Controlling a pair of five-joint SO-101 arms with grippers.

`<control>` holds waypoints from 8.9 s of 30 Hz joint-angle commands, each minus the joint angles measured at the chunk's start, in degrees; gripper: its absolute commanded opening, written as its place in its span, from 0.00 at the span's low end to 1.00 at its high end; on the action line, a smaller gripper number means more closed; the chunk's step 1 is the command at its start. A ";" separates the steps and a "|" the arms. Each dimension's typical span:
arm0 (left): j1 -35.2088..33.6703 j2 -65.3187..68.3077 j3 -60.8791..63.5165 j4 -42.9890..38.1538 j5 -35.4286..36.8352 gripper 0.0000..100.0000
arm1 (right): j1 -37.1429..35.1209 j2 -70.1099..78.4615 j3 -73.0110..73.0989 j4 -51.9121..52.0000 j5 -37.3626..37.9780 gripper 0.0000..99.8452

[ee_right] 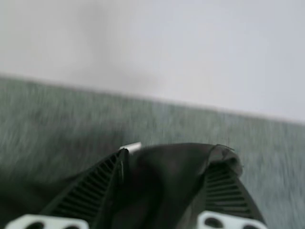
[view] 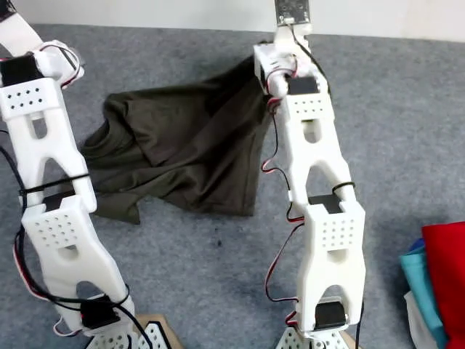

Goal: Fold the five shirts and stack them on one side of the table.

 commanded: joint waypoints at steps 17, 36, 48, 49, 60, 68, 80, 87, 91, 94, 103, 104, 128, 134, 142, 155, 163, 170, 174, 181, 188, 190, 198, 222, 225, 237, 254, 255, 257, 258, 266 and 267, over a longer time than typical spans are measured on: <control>4.79 -1.10 8.04 18.90 -5.36 0.22 | 0.22 -6.55 -28.53 47.52 1.49 0.24; 0.13 -31.60 43.38 17.23 -11.96 0.22 | -8.13 -32.92 6.64 58.07 4.22 0.24; -14.73 -32.13 64.13 0.79 -16.00 0.22 | -8.48 -58.33 70.55 20.88 4.22 0.24; -14.73 -32.13 65.71 -0.62 -16.09 0.22 | -8.48 -60.18 74.59 17.98 4.22 0.24; -14.81 -32.13 80.84 -16.79 -17.85 0.22 | -13.49 -67.47 95.78 3.82 4.22 0.24; -16.66 -31.96 82.51 -22.86 -17.76 0.22 | -14.99 -67.47 96.22 0.75 4.13 0.24; -12.88 -31.96 90.33 -33.23 -17.67 0.22 | -18.42 -67.38 102.64 -7.16 4.13 0.24; -11.82 -32.04 89.63 -33.23 -17.67 0.08 | -18.42 -62.55 102.55 -9.10 3.78 0.24; -11.38 -32.04 89.10 -33.14 -17.67 0.08 | -18.33 -54.99 98.86 -10.15 3.78 0.24; -10.59 -32.04 89.10 -33.14 -17.67 0.08 | -18.42 -51.38 96.57 -10.07 3.78 0.24; -9.98 -32.57 89.01 -32.97 -17.67 0.08 | -18.33 -50.77 95.60 -10.33 4.04 0.01; -9.19 -32.66 88.92 -32.97 -17.67 0.08 | -18.33 -50.86 95.60 -10.33 4.13 0.00; -10.77 -32.75 59.82 12.92 -27.60 0.01 | -10.77 -80.57 99.38 20.00 7.91 0.01; -16.48 -32.75 56.84 14.86 -31.91 0.01 | -8.48 -84.70 103.60 24.13 7.91 0.01; -20.00 -32.48 52.62 16.88 -34.90 0.01 | 1.45 -85.76 100.44 30.29 15.12 0.01; -19.30 -32.75 52.62 17.93 -36.75 0.18 | 3.12 -86.11 100.00 31.34 18.90 0.19; -19.21 -34.95 52.18 17.85 -38.59 0.19 | 0.66 -85.49 89.71 32.40 14.33 0.25; -10.95 -33.19 47.78 17.67 -33.41 0.17 | -6.64 -79.52 88.57 25.01 5.71 0.15; -6.99 -24.84 40.84 18.11 -29.71 0.08 | -8.31 -70.55 83.47 23.78 2.29 0.03; 0.22 -11.91 30.46 18.02 -29.01 0.08 | -8.31 -60.53 78.90 15.60 1.85 0.02; 7.60 -6.55 26.51 18.11 -29.01 0.16 | -10.15 -52.79 79.16 9.36 2.11 0.02; 8.92 -5.41 26.51 17.85 -29.01 0.16 | -10.24 -51.56 79.16 9.36 2.11 0.02; 11.82 1.54 26.24 17.67 -29.10 0.16 | -10.24 -50.86 79.43 9.36 2.20 0.02; 12.53 3.56 26.59 7.82 -27.43 0.02 | -10.51 -50.42 79.52 9.63 1.85 0.02; 13.58 3.65 26.59 7.82 -27.43 0.01 | -10.59 -50.86 80.84 9.36 1.76 0.02; 16.92 2.95 26.24 8.44 -24.79 0.01 | -10.59 -50.77 81.19 9.36 1.76 0.02; 15.60 -3.82 27.91 16.44 -22.07 0.12 | -10.59 -50.51 81.27 9.36 2.11 0.02; 15.60 -3.82 29.58 16.00 -22.07 0.12 | -10.59 -50.51 81.27 9.36 2.20 0.02; 15.60 -3.82 32.57 13.10 -22.07 0.11 | -10.59 -50.51 81.27 9.36 2.20 0.02; 15.60 -3.82 33.54 12.04 -22.07 0.11 | -10.59 -50.42 81.27 9.36 2.20 0.02; 17.45 -7.52 31.43 13.27 -21.71 0.11 | -10.59 -50.42 81.27 9.36 2.20 0.02; 17.63 -8.57 31.43 13.80 -21.63 0.11 | -10.59 -50.42 81.27 9.36 2.20 0.02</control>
